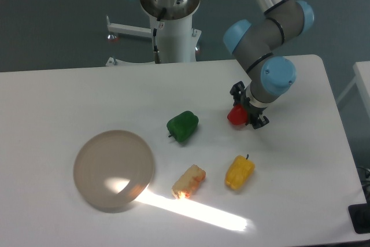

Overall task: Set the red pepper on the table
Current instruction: 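Lower the red pepper onto the table beside the green pepper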

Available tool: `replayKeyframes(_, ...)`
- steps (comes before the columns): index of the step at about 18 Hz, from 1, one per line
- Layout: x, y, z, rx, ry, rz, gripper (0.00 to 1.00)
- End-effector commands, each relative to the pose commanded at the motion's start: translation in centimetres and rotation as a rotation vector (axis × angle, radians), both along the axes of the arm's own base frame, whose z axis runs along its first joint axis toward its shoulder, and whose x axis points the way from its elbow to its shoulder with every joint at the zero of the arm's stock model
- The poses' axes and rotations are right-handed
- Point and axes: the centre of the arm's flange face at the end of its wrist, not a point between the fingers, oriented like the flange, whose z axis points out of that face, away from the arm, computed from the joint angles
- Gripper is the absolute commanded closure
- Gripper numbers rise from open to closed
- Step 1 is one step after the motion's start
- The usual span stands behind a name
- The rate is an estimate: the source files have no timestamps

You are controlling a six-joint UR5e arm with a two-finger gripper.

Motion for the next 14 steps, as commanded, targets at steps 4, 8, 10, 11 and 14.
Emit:
replayKeyframes(4, 0.10, 0.02, -0.07, -0.002, 0.000, -0.002, 0.36)
replayKeyframes(8, 0.10, -0.07, -0.19, -0.001, -0.004, -0.001, 0.28)
replayKeyframes(10, 0.10, -0.07, -0.19, 0.000, -0.004, -0.003, 0.24)
replayKeyframes(11, 0.10, -0.07, -0.19, 0.000, -0.004, -0.003, 0.24)
replayKeyframes(14, 0.03, -0.01, -0.06, 0.002, -0.001, -0.003, 0.21)
